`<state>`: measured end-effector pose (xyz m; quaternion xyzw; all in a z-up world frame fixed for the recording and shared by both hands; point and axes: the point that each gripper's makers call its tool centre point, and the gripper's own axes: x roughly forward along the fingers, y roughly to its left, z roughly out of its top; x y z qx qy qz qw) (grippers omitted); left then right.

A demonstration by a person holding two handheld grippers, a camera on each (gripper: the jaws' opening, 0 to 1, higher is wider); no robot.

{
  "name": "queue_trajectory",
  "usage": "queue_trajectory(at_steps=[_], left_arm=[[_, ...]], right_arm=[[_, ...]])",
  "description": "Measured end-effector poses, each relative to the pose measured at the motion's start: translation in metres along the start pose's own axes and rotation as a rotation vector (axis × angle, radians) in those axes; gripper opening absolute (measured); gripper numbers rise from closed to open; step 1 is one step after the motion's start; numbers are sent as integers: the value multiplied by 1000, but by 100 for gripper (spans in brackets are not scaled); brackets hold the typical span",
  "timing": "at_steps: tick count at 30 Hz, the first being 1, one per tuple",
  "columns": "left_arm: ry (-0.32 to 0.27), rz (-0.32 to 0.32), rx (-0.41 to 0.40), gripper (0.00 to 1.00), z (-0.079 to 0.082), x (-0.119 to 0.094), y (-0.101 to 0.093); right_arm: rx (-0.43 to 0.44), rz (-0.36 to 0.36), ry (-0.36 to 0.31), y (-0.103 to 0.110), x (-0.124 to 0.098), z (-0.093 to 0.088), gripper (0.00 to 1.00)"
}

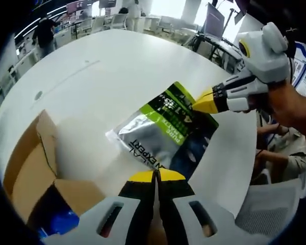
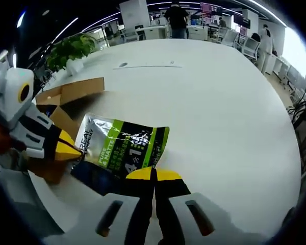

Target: Operate the shoe box by opening the lid, removing the specified soft item, and placing it in the target area until the item is outside and the box remains undamaged.

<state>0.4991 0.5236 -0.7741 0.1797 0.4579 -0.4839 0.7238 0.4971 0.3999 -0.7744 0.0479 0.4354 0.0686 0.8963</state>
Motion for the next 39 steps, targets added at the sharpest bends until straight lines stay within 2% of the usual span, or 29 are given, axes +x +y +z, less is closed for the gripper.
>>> queue_trajectory(at_steps=[9,21,27,39], left_arm=[[36,15,13,0,-6,9,3],[49,36,44,0,-7,15,7],[40,35,63,4,-6,17,8],[6,38,52,11,2,11,6]], right_arm=[[15,12,8,0,7,-6,0],[14,10,12,-5,14,-16,0],[14,10,5,-8,14,-18,1],[10,-13,-43,-12,8,-11,16]])
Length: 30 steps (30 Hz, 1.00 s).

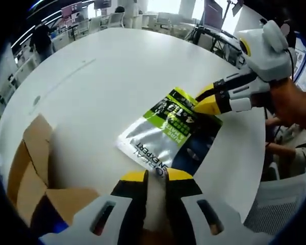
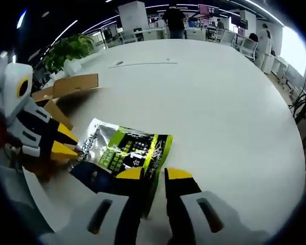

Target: Operate the shoe box by opening the lid, removing the specified soft item, and placing it in the target area until the item is outside and the box remains undamaged.

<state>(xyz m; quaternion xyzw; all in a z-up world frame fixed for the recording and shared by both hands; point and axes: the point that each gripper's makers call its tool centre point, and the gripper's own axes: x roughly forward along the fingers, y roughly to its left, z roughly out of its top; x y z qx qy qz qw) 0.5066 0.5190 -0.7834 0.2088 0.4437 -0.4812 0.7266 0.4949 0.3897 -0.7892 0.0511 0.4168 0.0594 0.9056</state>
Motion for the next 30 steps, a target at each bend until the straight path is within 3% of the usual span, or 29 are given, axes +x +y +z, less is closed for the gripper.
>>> queue_trajectory(at_steps=[5,16,24,30], left_arm=[[-29,-4,2,11,8,-8,-4],[-137,-27,1,15,23,-50,-21],[-196,-29,-17,19,18,-87,-18],[-227,-23,-36,19,6,-115,-11]], right_arm=[[-6,-9,-19,-2,-9,6,16],[-27,-12,-79,15,-42,26,16],[-46,-3,-115,42,-66,40,17],[-61,10,-130,68,-81,48,17]])
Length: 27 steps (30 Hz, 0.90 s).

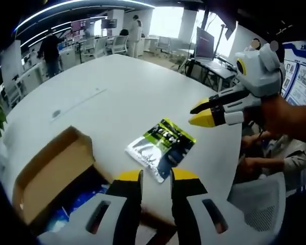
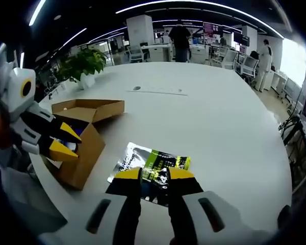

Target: Operate the shoe box by opening the lid, removing the specified soft item, and placing it in the target area until the item is outside and the box remains undamaged.

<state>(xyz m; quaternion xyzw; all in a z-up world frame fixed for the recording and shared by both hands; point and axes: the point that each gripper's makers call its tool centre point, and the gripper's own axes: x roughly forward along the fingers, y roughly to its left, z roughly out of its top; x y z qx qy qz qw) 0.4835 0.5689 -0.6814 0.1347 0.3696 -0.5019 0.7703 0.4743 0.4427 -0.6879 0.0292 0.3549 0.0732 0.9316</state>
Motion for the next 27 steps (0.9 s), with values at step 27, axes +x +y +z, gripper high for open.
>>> queue_trajectory(at_steps=[27], left_arm=[[-63,127,-174,18,-80,-116,77]], right_arm=[[-114,136,13,151,8,30,16]])
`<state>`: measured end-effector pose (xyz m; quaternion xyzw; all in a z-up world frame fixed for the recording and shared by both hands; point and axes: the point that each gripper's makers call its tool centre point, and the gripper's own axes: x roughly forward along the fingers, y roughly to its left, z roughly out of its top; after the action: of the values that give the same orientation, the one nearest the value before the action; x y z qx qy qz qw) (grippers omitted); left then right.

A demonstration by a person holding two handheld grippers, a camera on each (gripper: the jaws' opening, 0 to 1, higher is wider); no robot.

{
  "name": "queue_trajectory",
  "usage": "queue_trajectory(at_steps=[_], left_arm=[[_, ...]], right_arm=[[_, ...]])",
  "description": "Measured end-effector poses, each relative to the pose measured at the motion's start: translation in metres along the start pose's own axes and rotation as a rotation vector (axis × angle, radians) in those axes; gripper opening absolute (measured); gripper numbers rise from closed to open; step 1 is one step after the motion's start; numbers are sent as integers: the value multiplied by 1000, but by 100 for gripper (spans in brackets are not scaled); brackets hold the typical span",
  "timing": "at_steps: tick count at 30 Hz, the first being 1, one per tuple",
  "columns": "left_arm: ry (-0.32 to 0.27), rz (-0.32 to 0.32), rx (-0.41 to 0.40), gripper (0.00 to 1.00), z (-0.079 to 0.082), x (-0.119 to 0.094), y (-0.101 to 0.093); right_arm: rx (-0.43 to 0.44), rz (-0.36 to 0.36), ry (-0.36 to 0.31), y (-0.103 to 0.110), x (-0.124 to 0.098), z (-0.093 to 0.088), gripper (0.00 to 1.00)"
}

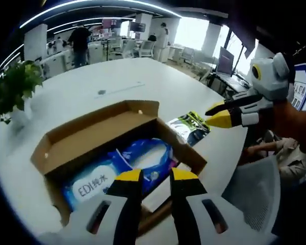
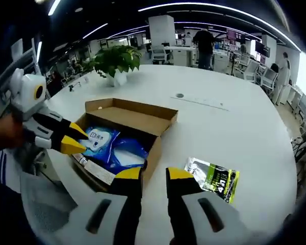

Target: Operate the shoe box by opening the lid, removing the specified soft item, and placing it in the target area until the item is outside and the box remains undamaged.

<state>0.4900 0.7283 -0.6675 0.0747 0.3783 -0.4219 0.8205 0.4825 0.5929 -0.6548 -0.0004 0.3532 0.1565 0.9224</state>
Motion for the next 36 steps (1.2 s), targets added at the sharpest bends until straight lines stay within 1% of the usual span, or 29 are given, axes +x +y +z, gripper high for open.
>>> queue_trajectory(at_steps=[4,7,15,21,28,33,35,36], left_arm=[[-5,24,-22,18,-8,-12,15],[-8,38,-39,18,-14,-20,26],[-6,67,-75,18,-31,-33,49],[4,87,-99,18,-44,-38,65],[-1,104,-125,18,-49,-42,81],[-2,108,-135,18,-53,-44,89],[-4,107,-138,18,-55,-44,91],[-1,106,-142,18,-56,-44,91]], right_arm=[[-25,26,4,21,9,7,16],[-40,41,12,33,17,10,16],[-66,80,38,59,38,9,15],[-82,103,55,72,54,10,15],[-104,133,84,87,77,9,14],[-124,148,119,95,98,3,14],[-119,155,123,97,105,2,14],[-131,151,141,97,110,-1,14]])
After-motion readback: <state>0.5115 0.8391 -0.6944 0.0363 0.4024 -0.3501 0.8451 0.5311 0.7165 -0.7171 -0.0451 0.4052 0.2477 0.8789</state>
